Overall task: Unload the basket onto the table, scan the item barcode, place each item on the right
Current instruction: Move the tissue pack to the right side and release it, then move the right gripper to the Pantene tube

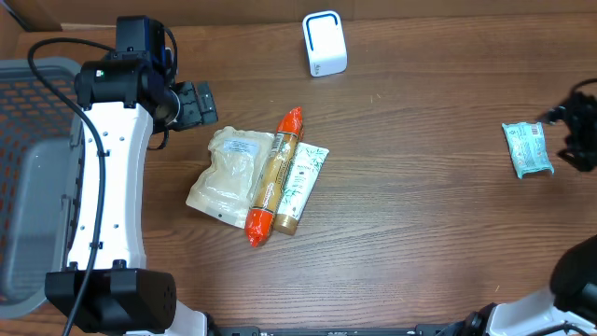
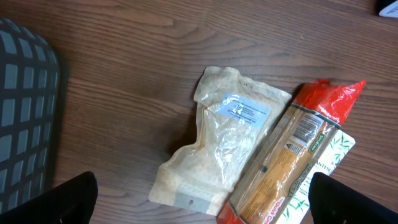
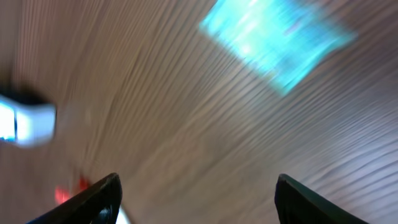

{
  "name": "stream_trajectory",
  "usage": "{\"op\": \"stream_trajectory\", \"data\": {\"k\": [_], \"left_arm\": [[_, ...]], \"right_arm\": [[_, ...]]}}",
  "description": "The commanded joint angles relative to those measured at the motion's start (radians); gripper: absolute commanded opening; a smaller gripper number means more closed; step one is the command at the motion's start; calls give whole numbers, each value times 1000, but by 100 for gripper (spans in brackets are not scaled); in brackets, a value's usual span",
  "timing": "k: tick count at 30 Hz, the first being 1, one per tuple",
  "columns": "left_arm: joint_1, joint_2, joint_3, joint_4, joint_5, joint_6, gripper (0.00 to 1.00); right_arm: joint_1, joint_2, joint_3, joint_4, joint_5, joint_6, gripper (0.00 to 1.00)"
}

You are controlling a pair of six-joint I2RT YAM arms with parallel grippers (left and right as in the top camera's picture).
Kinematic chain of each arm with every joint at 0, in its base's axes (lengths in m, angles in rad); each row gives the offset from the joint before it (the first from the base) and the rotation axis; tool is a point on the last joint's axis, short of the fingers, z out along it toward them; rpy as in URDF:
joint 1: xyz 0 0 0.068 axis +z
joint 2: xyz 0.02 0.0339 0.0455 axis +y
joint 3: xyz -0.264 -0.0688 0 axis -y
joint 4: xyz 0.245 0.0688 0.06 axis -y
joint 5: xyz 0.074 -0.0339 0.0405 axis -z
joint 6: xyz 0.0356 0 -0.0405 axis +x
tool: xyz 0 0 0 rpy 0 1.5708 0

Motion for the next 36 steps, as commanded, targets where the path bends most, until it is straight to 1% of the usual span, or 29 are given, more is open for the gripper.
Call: {"op": "stream_trajectory", "data": {"k": [1,2,6,10,14,16,19,21,24,25,27,32,35,36], "left_arm": [[-2,8,-4,2,8,-13,100],[-2,8,-4,2,8,-13,99],[-2,8,-4,2,8,-13,99],[-2,8,-4,2,8,-13,100],[-2,8,-4,2,8,-13,100],[-2,8,-4,2,8,-13,100],[-2,8,-4,2,8,-13,100],[-2,8,-4,2,8,-13,99],[-2,8,-4,2,8,-13,99],[-2,8,-4,2,8,-13,99],[-2,8,-4,2,8,-13,100],[-2,8,-4,2,8,-13,100],[-2,8,-4,2,8,-13,100],[-2,8,-4,2,8,-13,100]], "right_arm": [[143,-19,-10,-31,-59,-82,80],[240,-17,-49,-15,-64,-79,82],[438,-8,-149,72,-97,-58,84],[640,2,-286,242,-97,80,84],[796,6,-413,434,-97,212,84],[908,6,-498,589,-95,314,81],[979,6,-558,724,-87,383,78],[1040,6,-622,858,-37,473,76],[1086,10,-673,979,-16,507,75],[1096,12,-686,1010,-15,515,73],[1115,20,-706,1055,5,547,69],[1141,57,-712,1101,40,578,64],[1162,92,-712,1159,40,588,61],[1177,119,-712,1194,40,611,60]]}}
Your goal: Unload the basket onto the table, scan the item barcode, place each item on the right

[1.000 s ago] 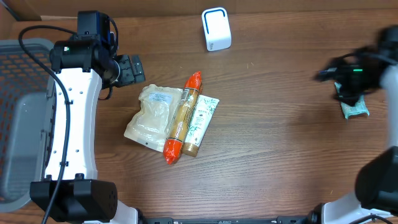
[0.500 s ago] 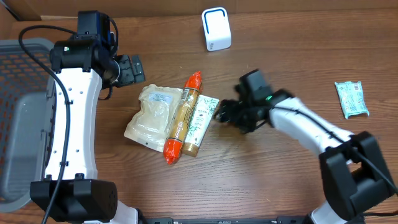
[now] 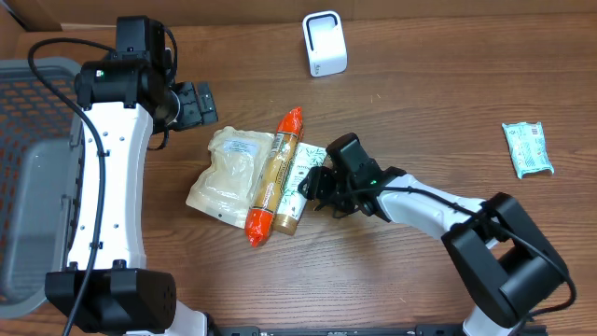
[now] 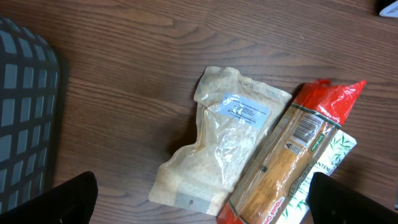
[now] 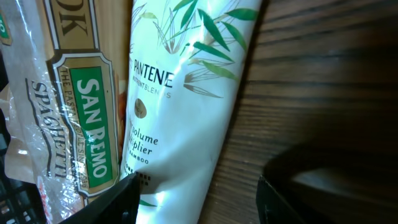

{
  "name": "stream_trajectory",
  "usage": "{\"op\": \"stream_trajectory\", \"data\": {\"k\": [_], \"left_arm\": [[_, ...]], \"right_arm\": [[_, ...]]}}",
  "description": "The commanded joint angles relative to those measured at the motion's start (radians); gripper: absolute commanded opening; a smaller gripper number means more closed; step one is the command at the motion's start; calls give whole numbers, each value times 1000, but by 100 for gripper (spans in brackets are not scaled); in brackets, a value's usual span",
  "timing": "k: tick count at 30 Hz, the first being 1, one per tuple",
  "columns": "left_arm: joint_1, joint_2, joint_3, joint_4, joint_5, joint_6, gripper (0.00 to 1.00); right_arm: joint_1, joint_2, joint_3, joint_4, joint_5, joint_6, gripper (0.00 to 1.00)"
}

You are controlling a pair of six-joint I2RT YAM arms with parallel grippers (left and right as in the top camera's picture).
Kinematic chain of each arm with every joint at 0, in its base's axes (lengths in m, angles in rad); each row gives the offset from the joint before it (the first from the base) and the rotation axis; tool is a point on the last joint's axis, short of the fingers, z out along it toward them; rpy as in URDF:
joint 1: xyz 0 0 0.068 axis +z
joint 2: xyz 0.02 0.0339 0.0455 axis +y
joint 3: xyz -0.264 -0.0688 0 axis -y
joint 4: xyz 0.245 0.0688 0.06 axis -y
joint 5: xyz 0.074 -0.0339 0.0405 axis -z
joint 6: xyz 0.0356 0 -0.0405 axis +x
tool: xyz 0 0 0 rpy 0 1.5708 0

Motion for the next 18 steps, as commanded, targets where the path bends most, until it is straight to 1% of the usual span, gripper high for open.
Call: {"op": "stream_trajectory", "data": {"k": [1,2,4,5,8,10,12,16,18], "left_arm": [[-2,8,-3,2,8,-13,100],[-2,8,-3,1,8,-13,100],[-2,8,-3,2,8,-13,99],[-2,8,-3,1,8,-13,100],[-2,8,-3,1,8,-13,99],[-2,8,-3,2,8,-13,100],[-2,8,-3,2,8,-13,100],[-2,8,-3,2,8,-13,100],[-2,8,-3,2,8,-13,100]], "right_arm": [[44,79,-6,80,22,73,59],[51,95,-6,92,21,79,59],[60,125,-6,93,21,99,53],[61,139,-6,88,14,99,45],[60,146,-5,60,-8,98,33],[56,140,-5,39,-28,62,20],[49,128,-3,14,-31,34,12],[13,53,-1,-49,-31,-56,10],[-16,-4,14,-124,-24,-135,11]]}}
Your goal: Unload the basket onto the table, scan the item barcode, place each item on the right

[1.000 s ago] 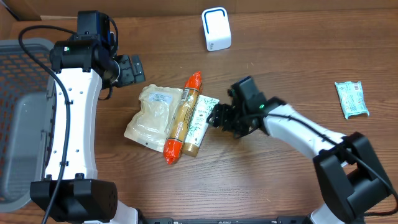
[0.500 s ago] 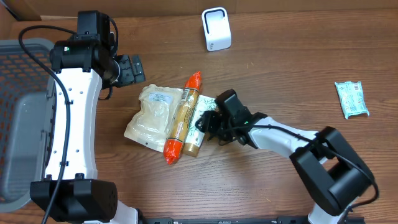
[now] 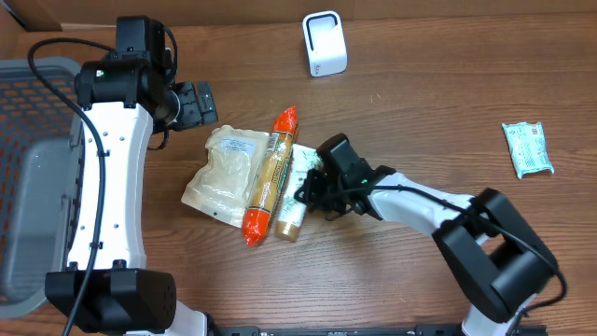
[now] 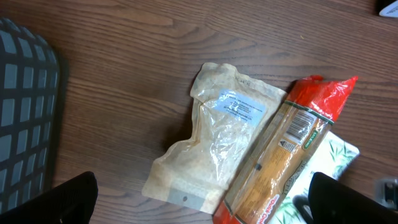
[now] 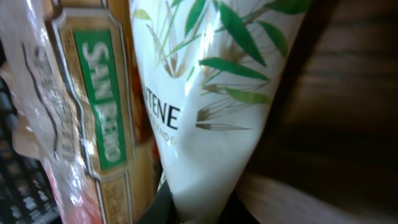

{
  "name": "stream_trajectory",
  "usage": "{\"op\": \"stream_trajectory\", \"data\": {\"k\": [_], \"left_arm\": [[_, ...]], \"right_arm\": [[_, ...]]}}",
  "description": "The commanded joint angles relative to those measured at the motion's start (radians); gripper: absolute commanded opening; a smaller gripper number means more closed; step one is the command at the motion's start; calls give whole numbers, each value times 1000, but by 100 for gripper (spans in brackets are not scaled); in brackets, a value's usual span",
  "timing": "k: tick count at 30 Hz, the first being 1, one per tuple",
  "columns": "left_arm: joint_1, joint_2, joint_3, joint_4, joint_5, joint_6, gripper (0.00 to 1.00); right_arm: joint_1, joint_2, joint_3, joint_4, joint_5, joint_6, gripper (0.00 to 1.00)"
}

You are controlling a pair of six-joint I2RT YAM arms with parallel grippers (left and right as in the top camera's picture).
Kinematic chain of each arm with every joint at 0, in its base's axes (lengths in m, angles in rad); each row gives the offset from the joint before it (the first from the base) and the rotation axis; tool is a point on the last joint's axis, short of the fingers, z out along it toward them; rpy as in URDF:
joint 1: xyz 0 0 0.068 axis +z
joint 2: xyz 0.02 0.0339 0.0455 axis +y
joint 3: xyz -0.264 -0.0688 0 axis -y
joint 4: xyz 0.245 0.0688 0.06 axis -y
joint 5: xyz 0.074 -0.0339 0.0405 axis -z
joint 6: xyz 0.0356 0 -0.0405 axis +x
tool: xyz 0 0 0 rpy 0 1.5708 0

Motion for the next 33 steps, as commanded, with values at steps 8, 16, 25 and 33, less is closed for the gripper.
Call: {"op": "stream_trajectory", "data": {"k": [8,16,25,33], "left_arm": [[-2,8,-3,2,8,-13,100],[-2,8,-3,2,8,-13,99],[-2,8,-3,2,8,-13,100],[-2,8,-3,2,8,-13,100]], "right_arm": [[-106,-199,229,-713,435,-330,7],[-48,-63,375,-1073,880,-332,4],[-43,188,375,-1131,961,-286,4],[21,199,375,-1036,745,-319,41]]}}
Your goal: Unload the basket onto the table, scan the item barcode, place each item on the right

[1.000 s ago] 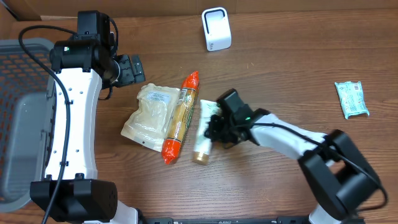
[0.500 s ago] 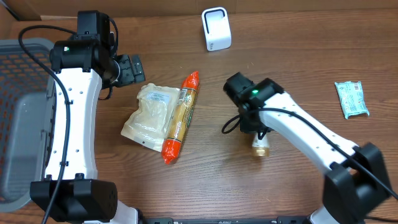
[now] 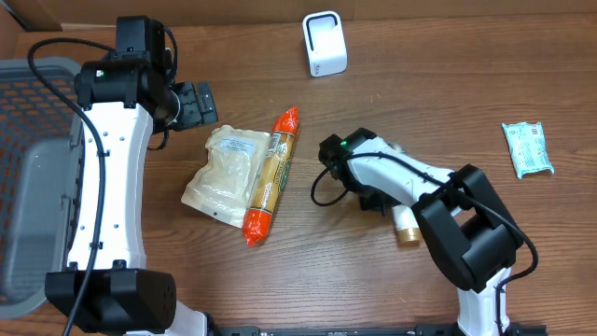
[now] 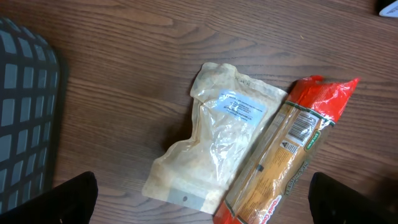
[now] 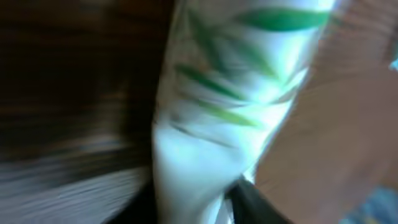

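Observation:
The white Pantene tube (image 3: 405, 220) with green leaf print and a tan cap is off the pile, right of the table's middle. My right gripper (image 3: 377, 197) is shut on it. In the right wrist view the tube (image 5: 211, 118) is a blur that fills the space between the jaws (image 5: 198, 200). The white barcode scanner (image 3: 324, 44) stands at the back, centre. My left gripper (image 3: 194, 103) hangs open at the back left, above the pile. Its dark fingers (image 4: 73, 200) show with nothing between them.
A red-ended spaghetti pack (image 3: 270, 177) lies beside a clear pouch (image 3: 228, 172) left of centre; both also show in the left wrist view, the spaghetti (image 4: 287, 155) and the pouch (image 4: 217, 137). A teal packet (image 3: 527, 149) lies far right. A grey basket (image 3: 33, 191) fills the left edge.
The tube lay against the spaghetti pack with my right gripper on it. Now it is well to the right of the pack, held in that gripper. The left arm is unchanged.
My right gripper was first at the far right by the teal packet. It was then open beside the tube in the pile. After that it was closed round the tube, with the pile nudged left. Now the tube is away from the pile.

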{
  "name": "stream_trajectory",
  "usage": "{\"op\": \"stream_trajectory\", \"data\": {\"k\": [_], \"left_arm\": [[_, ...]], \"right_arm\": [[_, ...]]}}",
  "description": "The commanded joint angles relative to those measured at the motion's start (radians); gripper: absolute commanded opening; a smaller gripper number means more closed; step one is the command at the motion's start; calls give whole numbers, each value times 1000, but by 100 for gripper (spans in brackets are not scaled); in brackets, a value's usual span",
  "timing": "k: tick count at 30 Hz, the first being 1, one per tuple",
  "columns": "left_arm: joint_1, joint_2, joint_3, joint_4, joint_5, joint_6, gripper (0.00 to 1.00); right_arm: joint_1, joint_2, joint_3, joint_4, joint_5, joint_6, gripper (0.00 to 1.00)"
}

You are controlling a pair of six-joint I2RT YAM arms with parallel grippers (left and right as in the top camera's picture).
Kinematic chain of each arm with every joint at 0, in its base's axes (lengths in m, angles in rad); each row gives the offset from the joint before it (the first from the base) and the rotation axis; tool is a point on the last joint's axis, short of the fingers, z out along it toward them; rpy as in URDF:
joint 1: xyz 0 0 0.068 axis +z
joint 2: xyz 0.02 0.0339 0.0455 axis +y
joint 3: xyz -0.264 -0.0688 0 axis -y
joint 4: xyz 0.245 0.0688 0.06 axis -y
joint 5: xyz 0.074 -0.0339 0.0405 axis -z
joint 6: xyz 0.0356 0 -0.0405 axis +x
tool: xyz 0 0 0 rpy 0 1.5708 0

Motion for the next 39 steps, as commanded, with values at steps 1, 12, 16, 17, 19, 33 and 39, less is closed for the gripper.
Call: {"op": "stream_trajectory", "data": {"k": [1,12,16,17,19,33,39], "left_arm": [[-2,8,-3,2,8,-13,100],[-2,8,-3,2,7,-13,100],[-2,8,-3,2,8,-13,99],[-2,8,-3,2,8,-13,100],[-2,8,-3,2,7,-13,100],[-2,8,-3,2,8,-13,100],[-2,8,-3,2,8,-13,100]], "right_arm": [[35,14,5,45,-190,-31,46],[37,-18,150,-5,-333,-42,55],[35,-95,324,-78,-338,-50,57],[34,-112,356,-93,-337,-55,62],[28,-145,406,-123,-337,-69,65],[-195,-218,327,-211,-673,-275,64],[-94,-218,64,-9,-752,-232,61]]}}
